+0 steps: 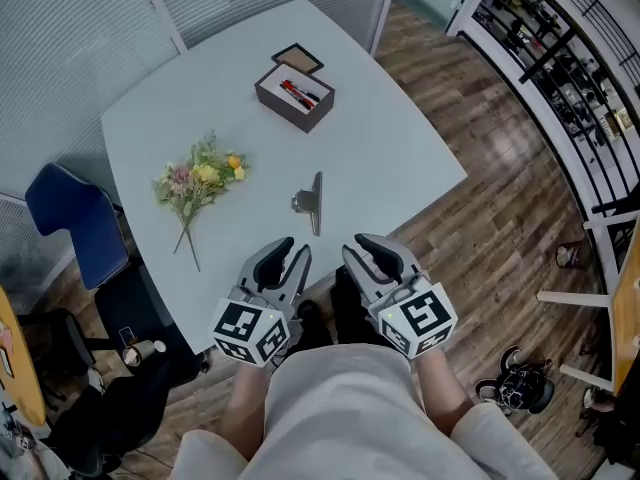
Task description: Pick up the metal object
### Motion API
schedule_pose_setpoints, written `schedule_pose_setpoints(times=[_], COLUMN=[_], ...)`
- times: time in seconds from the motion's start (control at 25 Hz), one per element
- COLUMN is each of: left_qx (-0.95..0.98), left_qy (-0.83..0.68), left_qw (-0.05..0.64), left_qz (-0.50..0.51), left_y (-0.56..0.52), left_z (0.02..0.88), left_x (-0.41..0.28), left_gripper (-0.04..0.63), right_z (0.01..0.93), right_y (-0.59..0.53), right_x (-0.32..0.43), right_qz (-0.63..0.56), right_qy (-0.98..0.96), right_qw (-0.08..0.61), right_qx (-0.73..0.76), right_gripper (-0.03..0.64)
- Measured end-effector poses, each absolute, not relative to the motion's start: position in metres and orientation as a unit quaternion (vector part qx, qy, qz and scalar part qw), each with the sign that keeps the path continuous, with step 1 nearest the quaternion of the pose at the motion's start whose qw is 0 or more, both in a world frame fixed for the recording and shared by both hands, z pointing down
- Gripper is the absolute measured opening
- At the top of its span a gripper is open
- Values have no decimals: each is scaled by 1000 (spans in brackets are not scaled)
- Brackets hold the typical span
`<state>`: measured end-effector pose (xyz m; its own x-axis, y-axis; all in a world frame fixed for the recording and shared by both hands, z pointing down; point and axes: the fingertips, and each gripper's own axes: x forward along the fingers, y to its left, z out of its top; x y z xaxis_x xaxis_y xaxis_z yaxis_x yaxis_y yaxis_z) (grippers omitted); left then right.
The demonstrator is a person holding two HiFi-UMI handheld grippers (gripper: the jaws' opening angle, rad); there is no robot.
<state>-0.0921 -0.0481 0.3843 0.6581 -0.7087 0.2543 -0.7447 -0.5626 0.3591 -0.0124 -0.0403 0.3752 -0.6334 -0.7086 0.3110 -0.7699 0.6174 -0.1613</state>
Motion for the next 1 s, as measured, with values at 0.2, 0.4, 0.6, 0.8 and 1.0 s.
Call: schedule_pose_setpoints(times=[0.2, 0.4, 0.6, 0.8, 1.0], left_qx=[875, 865, 853, 835, 820], left_qy=[-424, -440, -458, -481, -498], left_qw=[229, 235, 240, 250, 259], left_qz=[45, 55, 74, 92, 109], left_y=[-68, -90, -108, -123, -132], left_z=[389, 398, 412, 431, 450], left_x=[-87, -83, -80, -83, -84], left_gripper=[109, 109, 109, 112, 117], right_z=[380, 387, 397, 407, 416], right_y=[-62, -85, -105, -121, -132], right_x=[-2, 5, 10, 14, 17], right_qz=[150, 158, 164, 173, 180], right_qy=[-895, -899, -907, -913, -920], right_qw=[111, 114, 124, 133, 138], right_qx=[406, 391, 367, 344, 320], right_gripper=[98, 98, 98, 98, 98])
